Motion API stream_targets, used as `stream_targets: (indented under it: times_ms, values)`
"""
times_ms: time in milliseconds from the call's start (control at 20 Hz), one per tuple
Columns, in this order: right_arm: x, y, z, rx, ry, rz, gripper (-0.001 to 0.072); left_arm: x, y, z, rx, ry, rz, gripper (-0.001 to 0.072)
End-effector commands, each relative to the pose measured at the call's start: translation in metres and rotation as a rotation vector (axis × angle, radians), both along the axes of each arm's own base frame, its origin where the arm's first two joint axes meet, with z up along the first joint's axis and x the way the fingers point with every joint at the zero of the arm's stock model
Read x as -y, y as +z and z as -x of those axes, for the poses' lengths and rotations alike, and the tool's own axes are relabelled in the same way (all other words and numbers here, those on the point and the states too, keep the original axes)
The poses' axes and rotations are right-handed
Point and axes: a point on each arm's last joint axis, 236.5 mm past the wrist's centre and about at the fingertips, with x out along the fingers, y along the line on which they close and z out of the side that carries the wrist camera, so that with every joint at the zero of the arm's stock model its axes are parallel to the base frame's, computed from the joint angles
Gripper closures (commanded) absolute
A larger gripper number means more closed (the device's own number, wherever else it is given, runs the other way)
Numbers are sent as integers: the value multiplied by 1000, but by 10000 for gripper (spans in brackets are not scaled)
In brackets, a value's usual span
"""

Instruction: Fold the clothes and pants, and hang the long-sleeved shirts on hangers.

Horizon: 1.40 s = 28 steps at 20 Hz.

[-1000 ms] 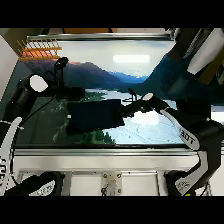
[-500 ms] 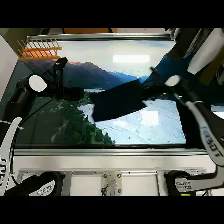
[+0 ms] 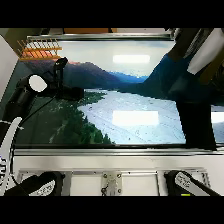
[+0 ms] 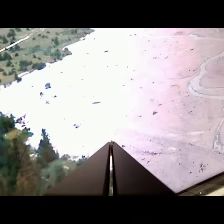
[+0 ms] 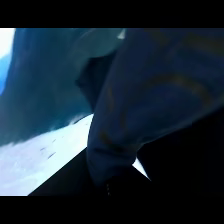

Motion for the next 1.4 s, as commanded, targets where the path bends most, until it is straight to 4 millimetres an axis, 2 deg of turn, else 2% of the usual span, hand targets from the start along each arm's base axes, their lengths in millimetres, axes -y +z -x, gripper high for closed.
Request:
stream_targets:
  times_ms: [0, 150, 500, 600, 800, 900, 1050, 1250, 1300, 1350]
  values:
    - [42, 20, 39, 14, -141, 19, 699, 0, 0, 0, 0, -2, -1, 700]
    - [36, 16, 52, -37, -130, 7, 699, 0, 0, 0, 0, -3, -1, 700]
    - [18, 20, 71, -86, -100, -11, 699, 0, 0, 0, 0, -3, -2, 700]
    - [17, 6, 89, -175, -97, -9, 699, 0, 0, 0, 0, -3, -2, 700]
    - [21, -37, 136, -409, -113, 3, 698, 0, 0, 0, 1, -3, -2, 700]
    - [21, -55, 153, -487, -118, 0, 697, 0, 0, 0, 1, -3, -2, 700]
    - [16, -72, 166, -553, -112, -25, 696, 0, 0, 0, 1, -3, -2, 700]
    - [19, -75, 176, -593, -118, -9, 686, 0, 0, 0, 1, -3, -3, 700]
    - [19, -75, 177, -598, -118, -9, 678, 0, 0, 0, 1, -3, -3, 700]
    - [18, -75, 179, -606, -115, -10, 528, 0, 0, 0, 1, -3, -3, 700]
